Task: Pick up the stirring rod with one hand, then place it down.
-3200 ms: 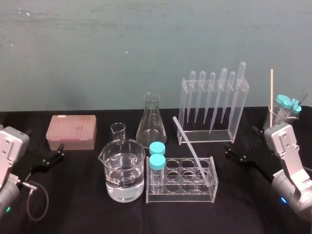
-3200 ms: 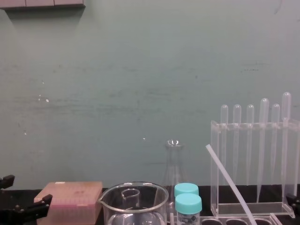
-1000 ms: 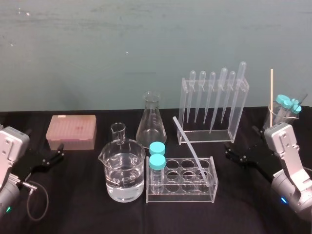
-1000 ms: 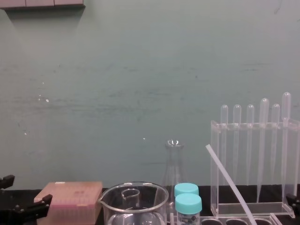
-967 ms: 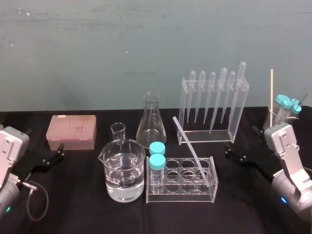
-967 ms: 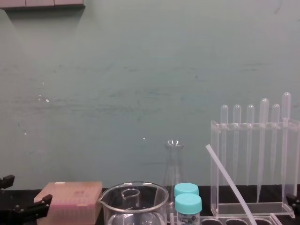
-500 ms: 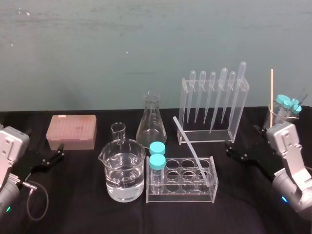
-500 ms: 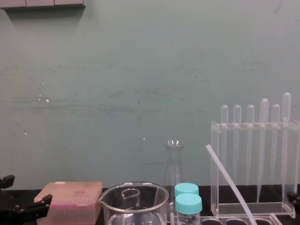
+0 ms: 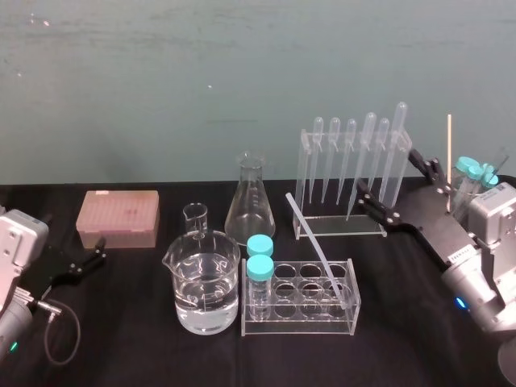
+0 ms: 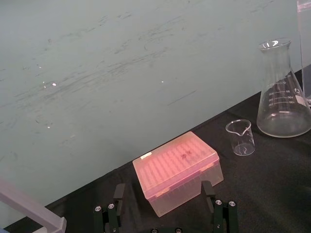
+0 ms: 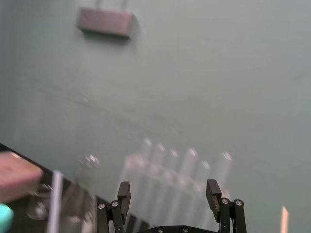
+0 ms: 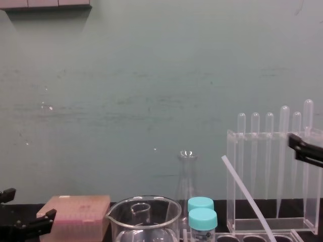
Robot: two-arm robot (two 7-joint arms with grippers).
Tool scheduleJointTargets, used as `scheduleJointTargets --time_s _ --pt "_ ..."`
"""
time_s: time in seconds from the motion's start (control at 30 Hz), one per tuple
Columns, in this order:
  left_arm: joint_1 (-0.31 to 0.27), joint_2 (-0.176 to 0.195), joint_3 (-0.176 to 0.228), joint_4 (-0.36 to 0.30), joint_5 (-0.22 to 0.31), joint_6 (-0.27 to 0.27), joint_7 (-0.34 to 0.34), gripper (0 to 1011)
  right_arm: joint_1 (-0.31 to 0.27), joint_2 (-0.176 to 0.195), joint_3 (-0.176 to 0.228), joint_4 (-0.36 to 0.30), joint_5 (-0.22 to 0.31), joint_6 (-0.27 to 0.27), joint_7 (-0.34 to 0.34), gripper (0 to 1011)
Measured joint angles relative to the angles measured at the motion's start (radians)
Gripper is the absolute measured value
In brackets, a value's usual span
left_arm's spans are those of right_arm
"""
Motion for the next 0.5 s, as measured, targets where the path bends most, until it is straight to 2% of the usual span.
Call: scheduleJointTargets --time_s 0.1,0.23,0.33,0.5 --pt "0.000 0.000 0.000 0.000 0.000 0.000 0.000 1000 0.012 -0.008 -0.011 -0.007 -0.004 -0.026 0.037 1003" --pt "0.000 0.000 0.000 0.000 0.000 0.000 0.000 1000 0.037 -0.022 -0.030 -0.002 0.012 -0.033 0.100 1003" --pt "0.000 0.000 0.000 0.000 0.000 0.000 0.000 1000 0.064 -0.038 -0.047 0.016 0.041 -0.019 0.164 1003" --pt "0.000 0.000 0.000 0.000 0.000 0.000 0.000 1000 0.095 -0.058 -0.063 0.043 0.076 0.012 0.233 1003"
